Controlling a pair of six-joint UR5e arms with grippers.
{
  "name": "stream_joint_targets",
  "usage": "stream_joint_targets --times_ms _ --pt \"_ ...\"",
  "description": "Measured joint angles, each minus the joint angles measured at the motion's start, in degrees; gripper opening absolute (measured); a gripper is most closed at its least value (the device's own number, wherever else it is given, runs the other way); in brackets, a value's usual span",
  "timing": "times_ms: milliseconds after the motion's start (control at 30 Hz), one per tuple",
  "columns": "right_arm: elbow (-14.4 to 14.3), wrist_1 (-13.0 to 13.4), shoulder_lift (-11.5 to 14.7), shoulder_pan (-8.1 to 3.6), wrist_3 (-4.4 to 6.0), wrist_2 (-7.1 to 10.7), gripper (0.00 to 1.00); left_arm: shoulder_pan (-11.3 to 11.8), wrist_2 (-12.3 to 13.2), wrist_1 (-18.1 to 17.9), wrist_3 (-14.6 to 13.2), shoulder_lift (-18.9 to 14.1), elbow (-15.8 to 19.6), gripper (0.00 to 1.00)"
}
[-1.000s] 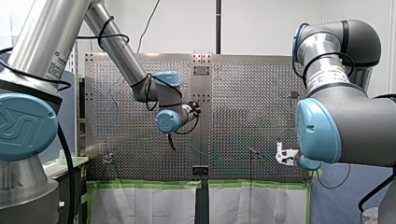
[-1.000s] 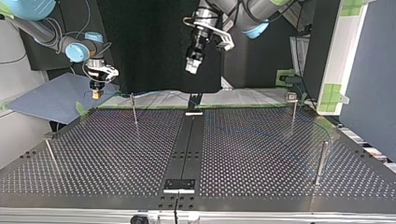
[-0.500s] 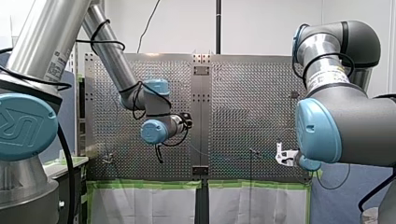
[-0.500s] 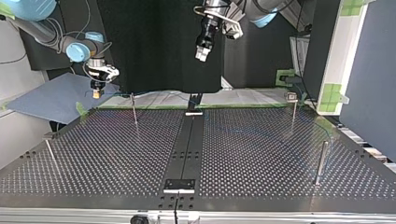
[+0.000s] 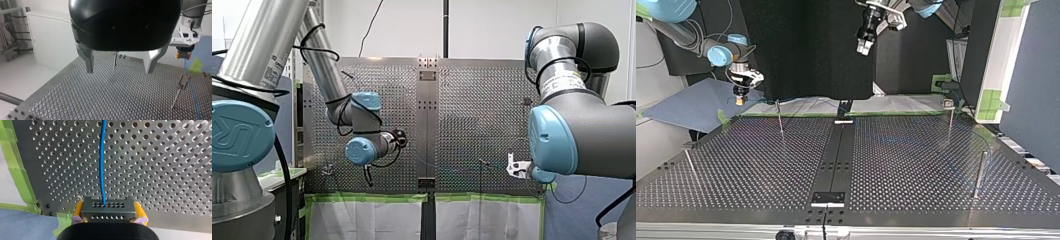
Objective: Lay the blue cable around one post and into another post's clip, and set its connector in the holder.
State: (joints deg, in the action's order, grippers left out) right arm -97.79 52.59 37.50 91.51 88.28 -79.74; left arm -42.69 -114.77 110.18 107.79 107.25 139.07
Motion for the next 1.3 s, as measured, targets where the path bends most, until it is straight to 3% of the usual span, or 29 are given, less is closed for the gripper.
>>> stream_joint_targets --times_ms 400,767,1033,1300 --pt "0.15 -0.16 0.28 -0.33 0.09 -0.72 0.0 1.01 -2.0 -3.24 -2.68 0.0 4.84 1.0" --pt "0.18 -1.4 2.4 -0.41 0.54 -0.77 0.0 1.96 -2.04 -6.05 -3.22 0.01 4.02 1.0" --pt "0.13 -3.67 4.93 0.21 0.63 -0.63 0.0 2.32 -1.89 -5.84 -3.18 0.01 3.21 1.0" --pt "0.1 -5.35 8.65 1.82 2.9 -1.06 0.0 2.42 -1.6 -5.27 -3.12 0.0 3.15 1.0"
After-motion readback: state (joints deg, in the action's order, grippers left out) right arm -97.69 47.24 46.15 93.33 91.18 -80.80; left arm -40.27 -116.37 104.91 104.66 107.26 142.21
